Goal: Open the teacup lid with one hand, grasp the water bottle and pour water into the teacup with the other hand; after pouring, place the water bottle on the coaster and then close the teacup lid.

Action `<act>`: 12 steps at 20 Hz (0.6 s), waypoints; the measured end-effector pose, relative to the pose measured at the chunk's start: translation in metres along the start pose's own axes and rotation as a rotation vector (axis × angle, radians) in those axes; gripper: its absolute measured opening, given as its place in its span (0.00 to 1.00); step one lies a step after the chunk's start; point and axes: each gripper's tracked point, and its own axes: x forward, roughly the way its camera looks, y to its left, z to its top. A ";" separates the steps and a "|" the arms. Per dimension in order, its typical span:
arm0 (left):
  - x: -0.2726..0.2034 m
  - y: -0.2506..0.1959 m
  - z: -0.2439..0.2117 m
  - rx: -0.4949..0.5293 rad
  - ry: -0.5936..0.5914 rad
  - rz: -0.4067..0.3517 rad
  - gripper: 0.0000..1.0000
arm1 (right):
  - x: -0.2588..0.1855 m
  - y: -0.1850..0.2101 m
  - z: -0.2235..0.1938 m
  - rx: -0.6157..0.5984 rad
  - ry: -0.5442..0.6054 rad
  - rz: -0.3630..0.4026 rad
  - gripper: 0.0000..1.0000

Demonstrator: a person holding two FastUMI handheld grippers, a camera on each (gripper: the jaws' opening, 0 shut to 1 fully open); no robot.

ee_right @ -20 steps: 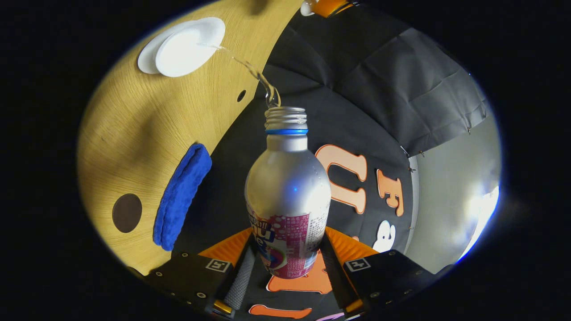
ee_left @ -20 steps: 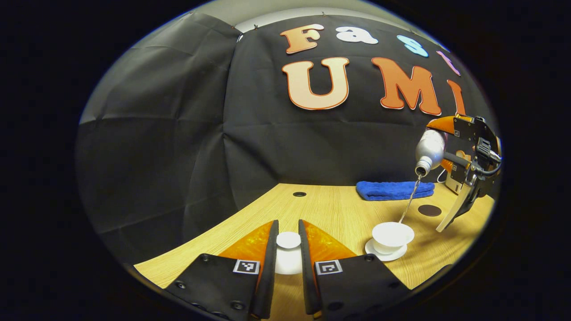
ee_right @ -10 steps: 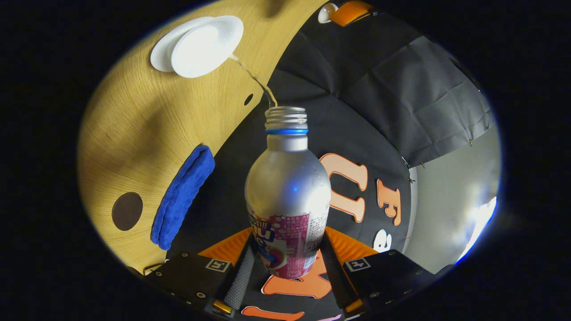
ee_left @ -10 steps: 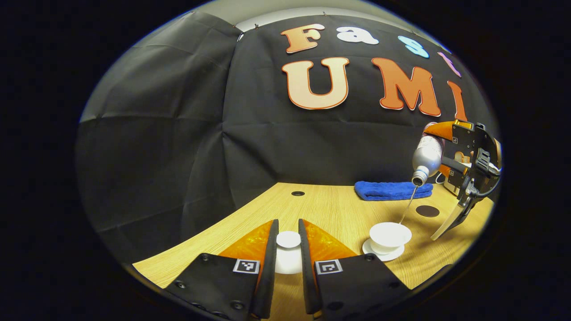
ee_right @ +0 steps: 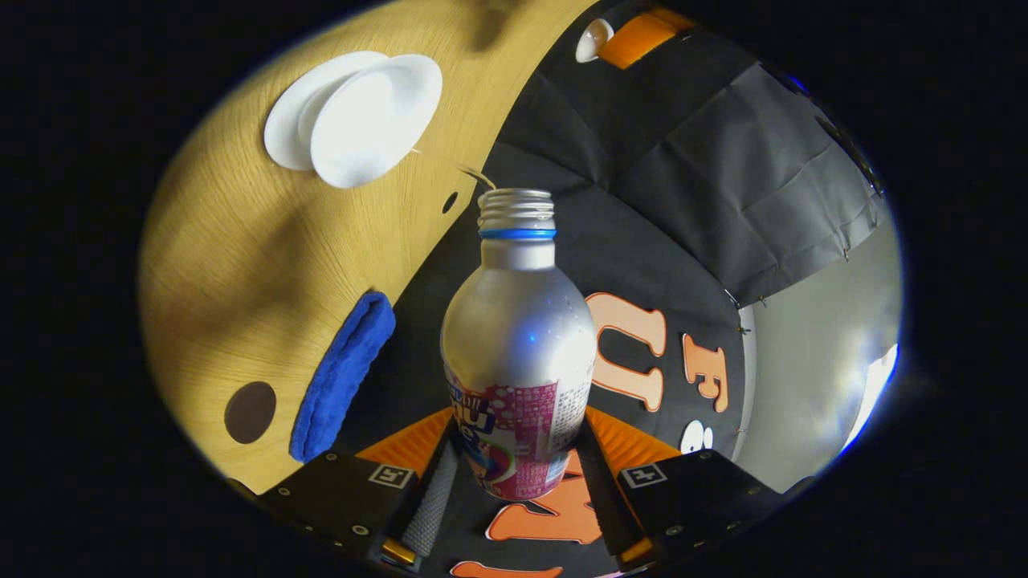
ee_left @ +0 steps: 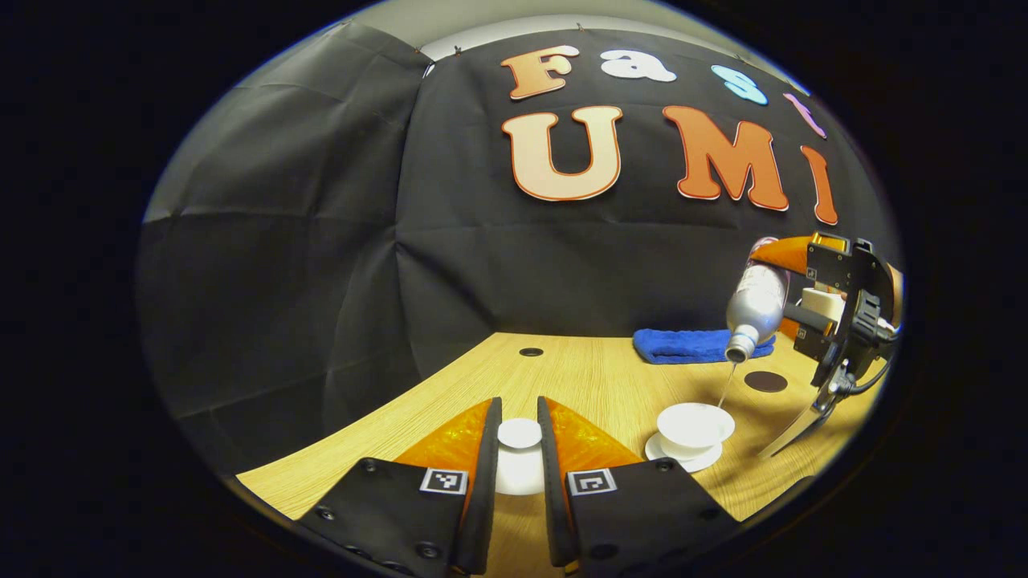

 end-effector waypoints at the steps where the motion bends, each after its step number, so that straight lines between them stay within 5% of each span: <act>1: 0.000 -0.001 0.001 -0.005 -0.007 -0.006 0.31 | -0.001 0.003 0.003 0.028 -0.003 0.012 0.78; 6: -0.002 -0.011 0.007 0.013 -0.020 -0.031 0.31 | -0.011 0.034 0.020 0.287 0.001 0.133 0.77; 12: 0.001 -0.029 0.017 0.010 -0.040 -0.066 0.31 | -0.021 0.049 0.027 0.503 0.045 0.174 0.79</act>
